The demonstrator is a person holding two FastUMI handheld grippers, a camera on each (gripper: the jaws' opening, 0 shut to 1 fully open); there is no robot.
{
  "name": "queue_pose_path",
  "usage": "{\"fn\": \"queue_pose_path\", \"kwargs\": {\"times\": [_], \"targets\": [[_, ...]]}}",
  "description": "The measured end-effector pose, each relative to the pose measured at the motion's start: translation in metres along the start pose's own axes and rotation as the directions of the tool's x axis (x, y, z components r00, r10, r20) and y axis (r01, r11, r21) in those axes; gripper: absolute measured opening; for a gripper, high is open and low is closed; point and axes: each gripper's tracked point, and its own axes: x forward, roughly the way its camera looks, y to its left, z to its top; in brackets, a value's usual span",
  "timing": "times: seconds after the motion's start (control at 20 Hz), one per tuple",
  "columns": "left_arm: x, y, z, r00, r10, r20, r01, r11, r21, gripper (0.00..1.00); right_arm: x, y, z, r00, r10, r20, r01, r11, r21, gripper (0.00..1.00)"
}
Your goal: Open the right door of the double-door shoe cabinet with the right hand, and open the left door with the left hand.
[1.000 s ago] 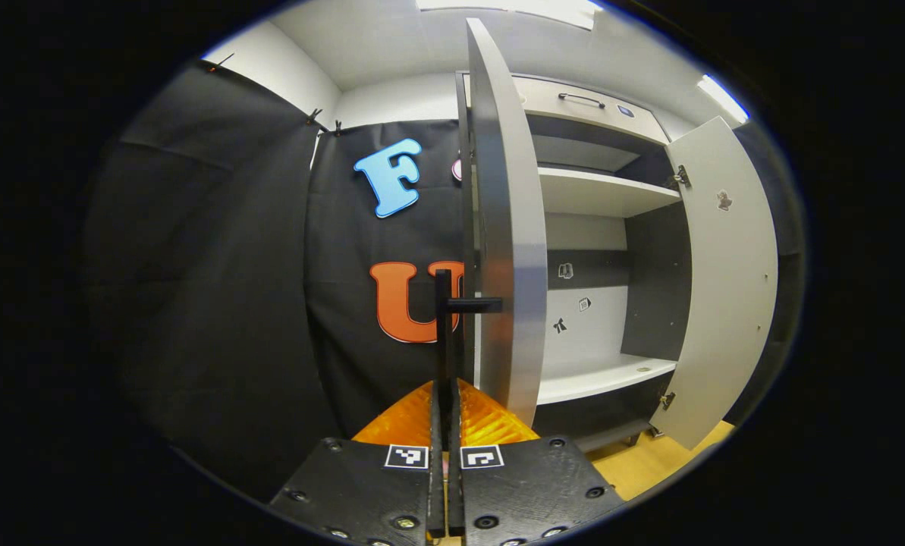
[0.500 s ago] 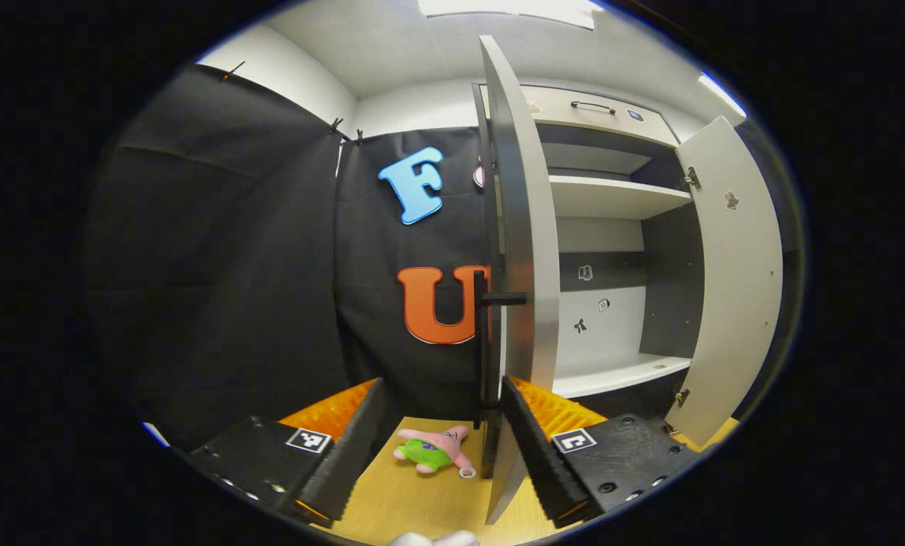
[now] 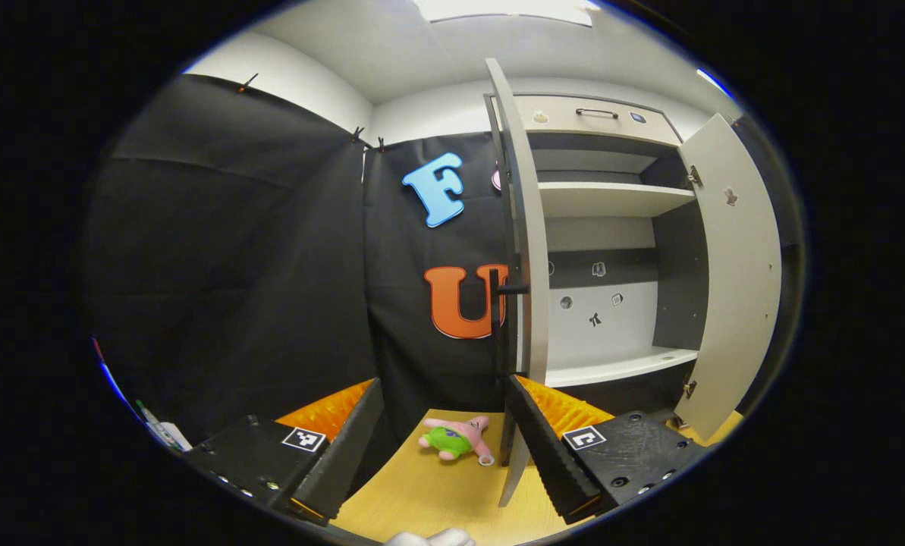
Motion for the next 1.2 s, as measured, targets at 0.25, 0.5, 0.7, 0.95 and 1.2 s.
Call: {"fn": "queue_pose_path", "kwargs": {"times": [0.25,0.5,0.7,0.95,1.2], "targets": [[-0.020,-0.027,0.042,0.999,-0.024,0.039,0.023,1.000,0.021,0.98,-0.002,0.001,0.008,1.000,0.000,0.014,0.000,1.000,0.010,1.00],[-0.037,-0.077,0.049,0.996,-0.093,0.006,0.094,0.995,-0.017,0.98,0.003,-0.023,0.019,0.997,-0.063,0.033,0.063,0.998,-0.005,1.00],[-0.053,-0.127,0.034,0.979,-0.201,-0.032,0.199,0.979,-0.037,0.97,0.004,-0.044,0.022,0.992,-0.119,0.035,0.118,0.993,0.016,0.97],[-0.058,-0.157,0.008,0.961,-0.261,-0.088,0.257,0.965,-0.055,0.96,0.006,-0.063,0.024,0.984,-0.175,0.039,0.173,0.984,0.045,0.97],[-0.063,-0.161,0.004,0.963,-0.256,-0.088,0.252,0.967,-0.046,0.96,0.008,-0.067,0.022,0.980,-0.197,0.035,0.196,0.980,0.028,0.97]]}}
